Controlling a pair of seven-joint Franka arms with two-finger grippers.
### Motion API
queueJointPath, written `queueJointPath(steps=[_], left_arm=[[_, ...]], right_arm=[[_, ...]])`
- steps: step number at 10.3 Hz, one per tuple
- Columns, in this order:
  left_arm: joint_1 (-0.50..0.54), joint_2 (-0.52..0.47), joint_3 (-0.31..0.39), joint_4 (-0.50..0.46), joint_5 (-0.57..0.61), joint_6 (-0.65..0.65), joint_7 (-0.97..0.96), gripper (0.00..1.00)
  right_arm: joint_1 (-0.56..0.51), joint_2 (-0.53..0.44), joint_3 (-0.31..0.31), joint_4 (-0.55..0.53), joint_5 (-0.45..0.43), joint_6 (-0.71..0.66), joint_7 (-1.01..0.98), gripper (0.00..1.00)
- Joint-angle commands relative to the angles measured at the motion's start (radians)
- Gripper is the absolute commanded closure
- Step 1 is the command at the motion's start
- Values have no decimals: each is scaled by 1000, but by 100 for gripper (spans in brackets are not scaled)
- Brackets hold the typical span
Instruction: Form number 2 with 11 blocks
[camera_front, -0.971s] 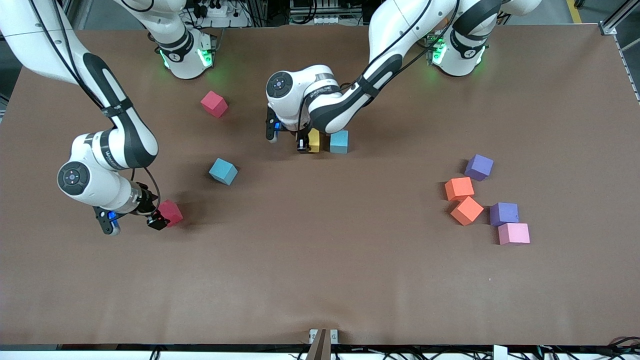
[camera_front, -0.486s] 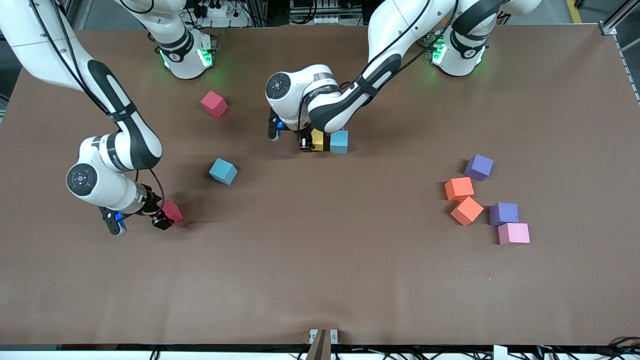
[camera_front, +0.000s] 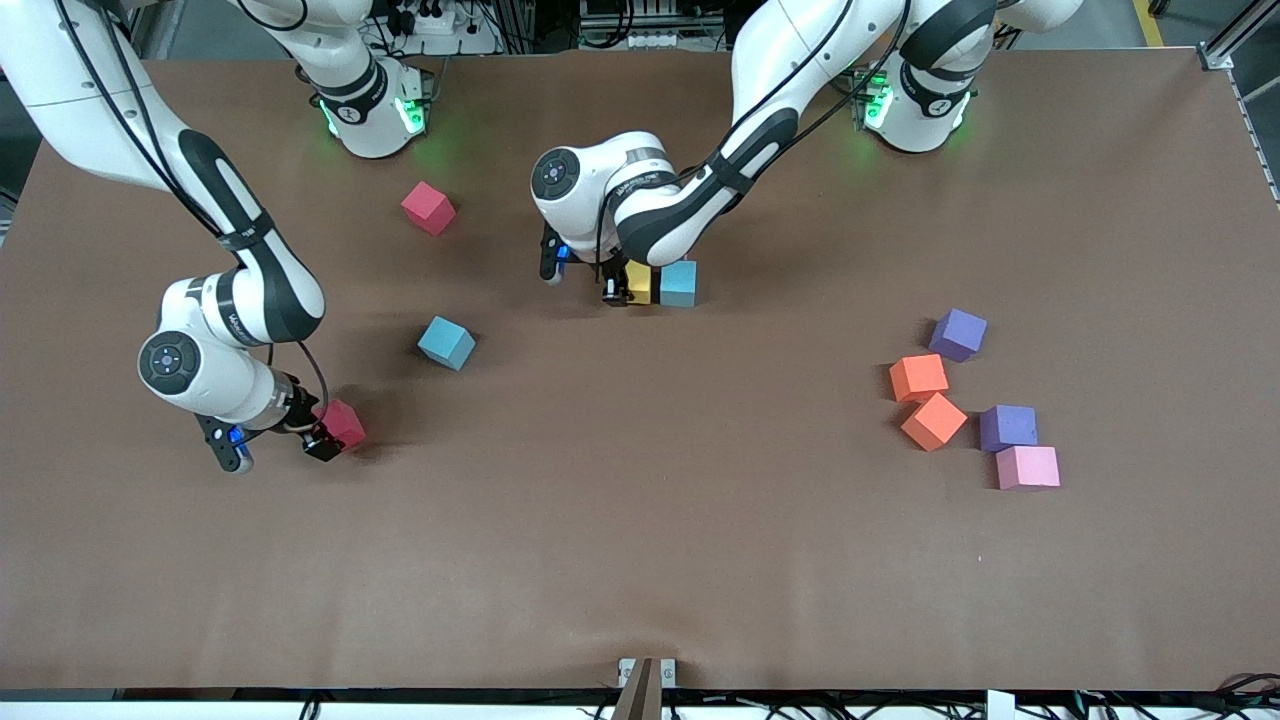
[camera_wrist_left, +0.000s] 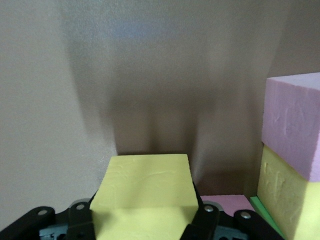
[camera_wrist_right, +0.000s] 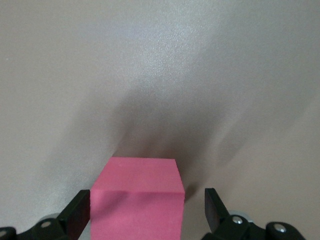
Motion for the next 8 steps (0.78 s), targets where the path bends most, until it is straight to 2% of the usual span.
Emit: queueJointPath(steps=[1,2,3,8], left_arm=[[-26,-3,13,6,19,-26,7,74],[-40,-3,33,6,19,-27,7,74],[-57,-2,44,6,19,-27,7,74],[-67,-2,56,4,22,-37,8,74]], right_arm=[[-25,15,17,-6,-21,20,-10,65],[-28,18,17,-6,-21,37,-10,96],[-28,20,17,-4,-20,42,-11,100],[-4,8,28,23,-6,7,6,100]])
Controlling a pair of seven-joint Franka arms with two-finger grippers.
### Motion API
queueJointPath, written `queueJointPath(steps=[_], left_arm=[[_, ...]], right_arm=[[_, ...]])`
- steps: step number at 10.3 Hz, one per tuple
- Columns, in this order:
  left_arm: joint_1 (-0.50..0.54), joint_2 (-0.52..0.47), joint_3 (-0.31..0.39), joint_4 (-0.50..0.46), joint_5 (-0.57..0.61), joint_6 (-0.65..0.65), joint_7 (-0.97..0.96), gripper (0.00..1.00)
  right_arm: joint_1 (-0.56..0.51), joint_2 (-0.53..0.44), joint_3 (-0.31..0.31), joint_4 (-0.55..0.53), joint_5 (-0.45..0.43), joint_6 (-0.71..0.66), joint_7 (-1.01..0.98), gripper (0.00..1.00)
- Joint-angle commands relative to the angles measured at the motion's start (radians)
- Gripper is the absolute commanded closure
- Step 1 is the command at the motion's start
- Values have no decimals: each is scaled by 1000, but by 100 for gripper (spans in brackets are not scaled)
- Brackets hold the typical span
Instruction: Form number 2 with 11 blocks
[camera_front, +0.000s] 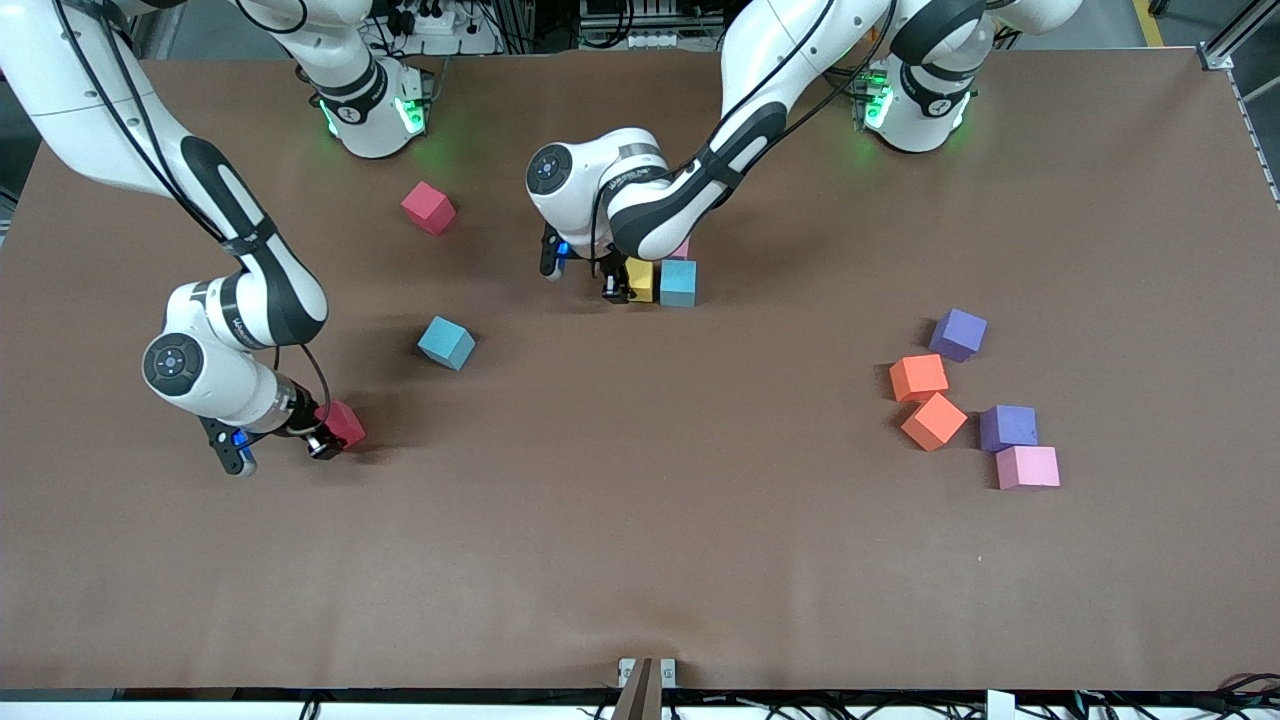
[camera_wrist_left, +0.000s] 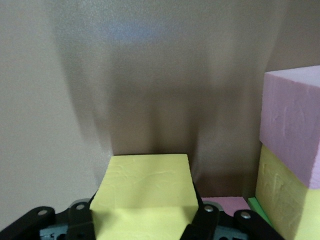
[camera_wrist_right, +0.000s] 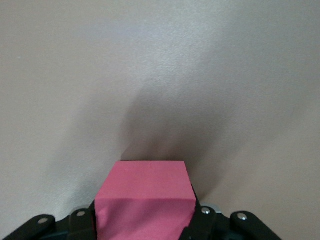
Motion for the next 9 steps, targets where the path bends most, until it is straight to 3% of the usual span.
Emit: queueJointPath(steps=[1,9], left_arm=[[-21,-5,14,4,36,-26,7,74],[-19,-3,18,4,36,-35,4,73]], right_arm=[[17,-9,15,17,-2,-27,34,100],[180,-34,16,23,-2,-85,227,100]])
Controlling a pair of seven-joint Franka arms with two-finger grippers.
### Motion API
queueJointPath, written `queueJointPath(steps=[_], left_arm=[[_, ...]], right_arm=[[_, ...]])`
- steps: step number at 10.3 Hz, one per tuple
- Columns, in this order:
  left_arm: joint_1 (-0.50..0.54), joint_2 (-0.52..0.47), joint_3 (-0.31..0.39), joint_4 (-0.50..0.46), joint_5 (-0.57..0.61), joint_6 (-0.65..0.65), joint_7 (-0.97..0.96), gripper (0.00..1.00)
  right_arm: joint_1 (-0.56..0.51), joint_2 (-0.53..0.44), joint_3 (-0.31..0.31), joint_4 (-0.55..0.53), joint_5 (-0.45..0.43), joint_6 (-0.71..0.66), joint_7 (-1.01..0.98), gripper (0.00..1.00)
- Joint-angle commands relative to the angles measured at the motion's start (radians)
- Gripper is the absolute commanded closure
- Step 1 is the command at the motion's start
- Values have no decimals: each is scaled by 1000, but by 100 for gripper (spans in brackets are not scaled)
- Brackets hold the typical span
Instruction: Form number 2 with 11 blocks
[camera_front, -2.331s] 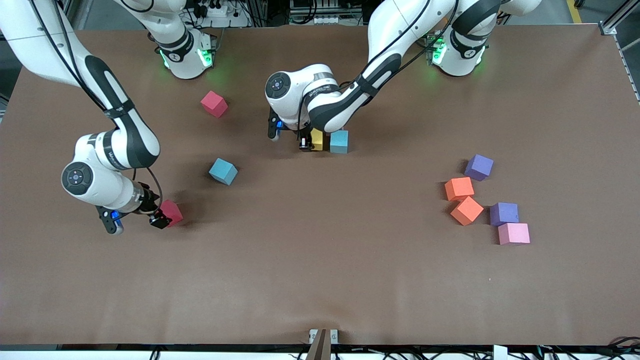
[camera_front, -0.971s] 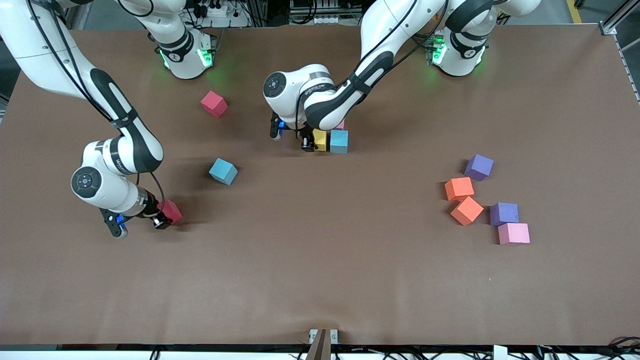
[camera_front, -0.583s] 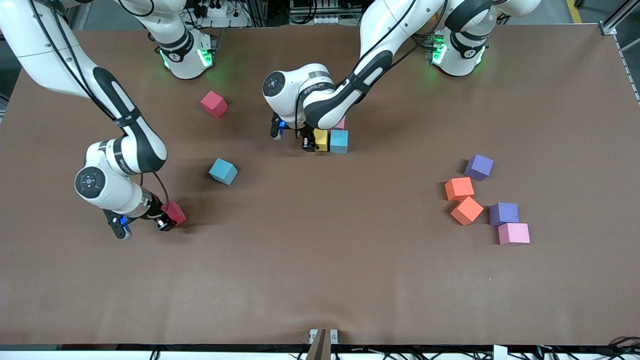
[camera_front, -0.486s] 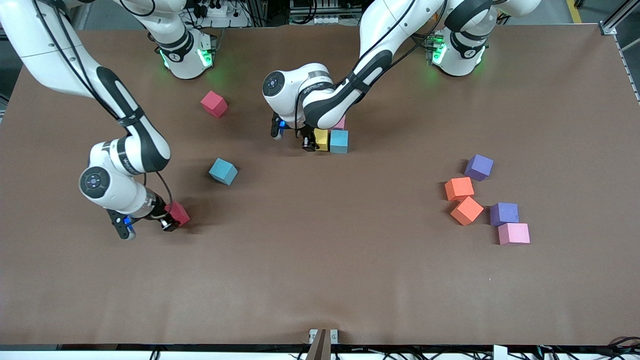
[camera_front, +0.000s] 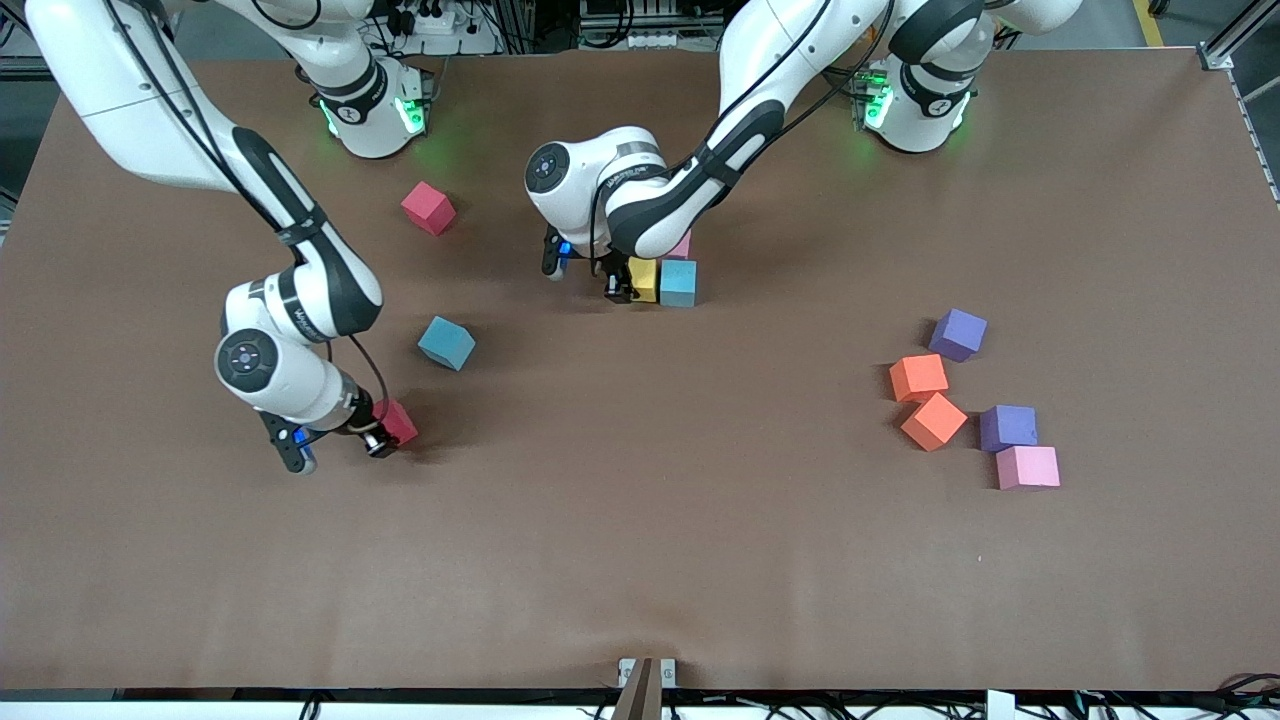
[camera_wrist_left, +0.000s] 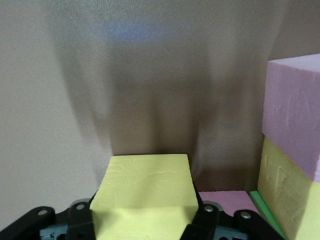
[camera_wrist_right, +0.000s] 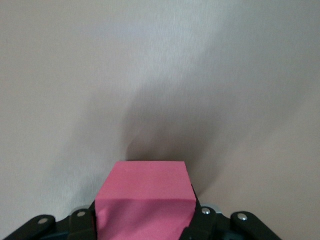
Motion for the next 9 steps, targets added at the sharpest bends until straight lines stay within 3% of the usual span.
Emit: queueJointPath(steps=[1,5,7,9], left_arm=[[-13,-3,19,4,19,-16,2,72],[-13,-3,23,6,19,-16,1,67],[-5,-6,23,6,18,-16,2,0],[-10,-6,22,7,15,-16,-10,0]], right_arm=[[35,-43,10,0,-3,-61,63,100],[32,-76,98,-4,-2,-109,173,100],[33,-93,115,-13,-2,-132,197,100],[35,-102,122,-14,19,-143,201,100]])
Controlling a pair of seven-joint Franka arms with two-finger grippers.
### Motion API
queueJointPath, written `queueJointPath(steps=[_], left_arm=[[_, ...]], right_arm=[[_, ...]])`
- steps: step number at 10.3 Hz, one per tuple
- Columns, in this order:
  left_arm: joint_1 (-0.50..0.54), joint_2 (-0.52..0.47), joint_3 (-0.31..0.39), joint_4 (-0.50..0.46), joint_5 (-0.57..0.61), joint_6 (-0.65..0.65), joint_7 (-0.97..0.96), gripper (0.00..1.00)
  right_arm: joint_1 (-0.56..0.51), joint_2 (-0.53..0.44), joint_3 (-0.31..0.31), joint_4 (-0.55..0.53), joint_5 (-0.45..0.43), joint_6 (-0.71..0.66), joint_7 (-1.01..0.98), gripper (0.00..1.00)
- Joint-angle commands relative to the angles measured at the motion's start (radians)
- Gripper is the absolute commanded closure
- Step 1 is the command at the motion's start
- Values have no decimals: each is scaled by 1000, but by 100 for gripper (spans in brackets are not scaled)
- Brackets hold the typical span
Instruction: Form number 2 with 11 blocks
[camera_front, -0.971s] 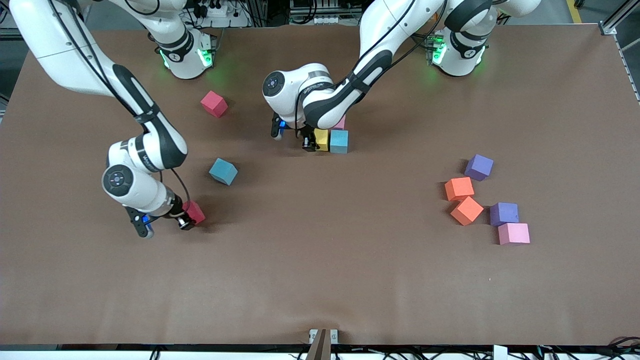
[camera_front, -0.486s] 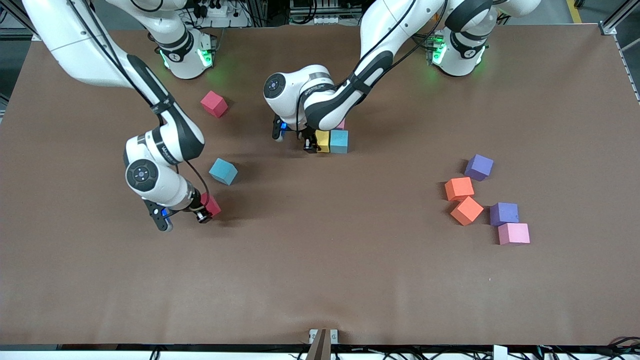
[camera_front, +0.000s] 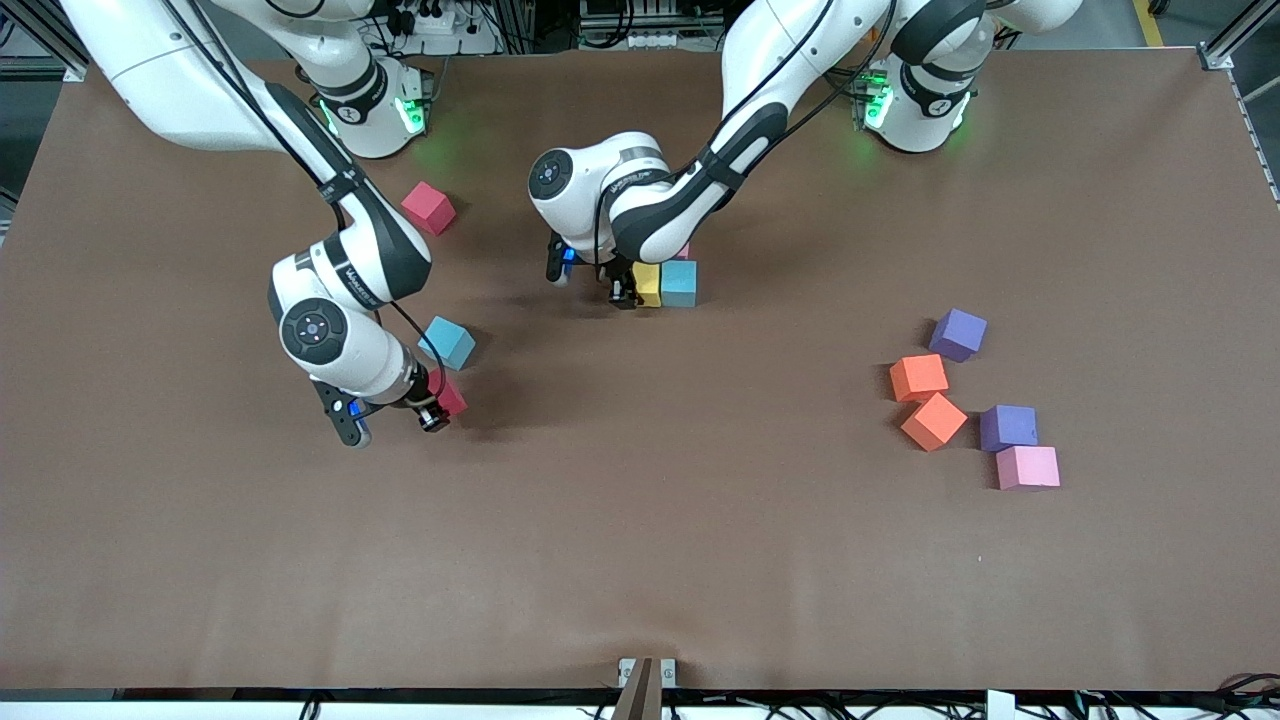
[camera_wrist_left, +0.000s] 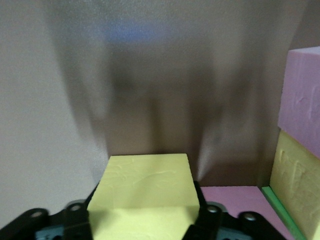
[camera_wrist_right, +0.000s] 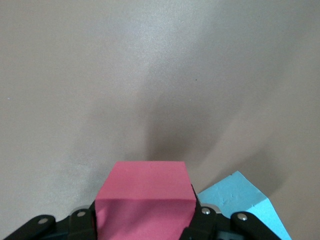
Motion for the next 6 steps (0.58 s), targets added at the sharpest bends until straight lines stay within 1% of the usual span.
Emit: queueJointPath(steps=[1,3,4,6], left_arm=[[-10,-11,5,6,10,-16,-8,0],[-10,-15,3,9,2,-16,-8,0],[-10,-18,3,11,1,-16,-6,0],[-7,-34,2,16,-28,-16,-6,0]], right_arm=[[-2,-44,11,-21,39,-13,21,100],[-2,-67,30,-44,44,-25,47,100],[-4,-71,59,-56,44,-27,73,100],[0,-71,97,-62,42,-25,145,100]])
